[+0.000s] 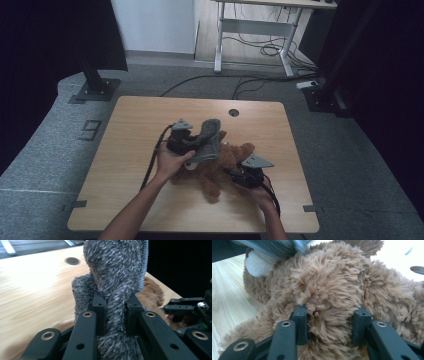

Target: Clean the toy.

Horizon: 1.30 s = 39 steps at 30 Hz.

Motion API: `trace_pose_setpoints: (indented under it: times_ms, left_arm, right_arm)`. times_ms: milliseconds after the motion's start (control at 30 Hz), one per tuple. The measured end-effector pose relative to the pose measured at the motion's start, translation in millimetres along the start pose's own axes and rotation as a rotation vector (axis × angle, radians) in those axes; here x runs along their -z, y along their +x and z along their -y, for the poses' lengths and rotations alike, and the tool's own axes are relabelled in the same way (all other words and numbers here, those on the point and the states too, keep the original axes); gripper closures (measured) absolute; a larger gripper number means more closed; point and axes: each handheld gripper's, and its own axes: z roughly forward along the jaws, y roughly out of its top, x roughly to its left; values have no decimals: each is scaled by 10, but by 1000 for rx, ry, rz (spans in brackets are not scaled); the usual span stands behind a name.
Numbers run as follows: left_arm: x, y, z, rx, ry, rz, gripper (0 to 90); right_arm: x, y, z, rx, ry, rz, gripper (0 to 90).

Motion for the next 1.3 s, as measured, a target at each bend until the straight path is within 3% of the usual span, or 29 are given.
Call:
trace_pose_setpoints:
  times_ms: [233,400,567,800,1033,1300]
  left_arm:
    - [-470,-308,-113,-50,90,31,747]
    - [-552,-322,-70,-53,116,9,748]
    - [-440,-187,-10,-30,116,0,747]
    - [-241,61,117,-11,108,-63,749]
    - [105,425,214,51,63,-103,750]
    - [361,708,392,110,47,-129,751]
  right_arm:
    - [4,15,4,8,0,3,577]
    - [7,14,20,5,4,5,578]
    - [6,23,28,5,0,5,579]
    - [9,15,30,-1,1,1,579]
    - [9,14,37,-5,-4,-2,579]
    - [10,10,37,-13,-3,-4,578]
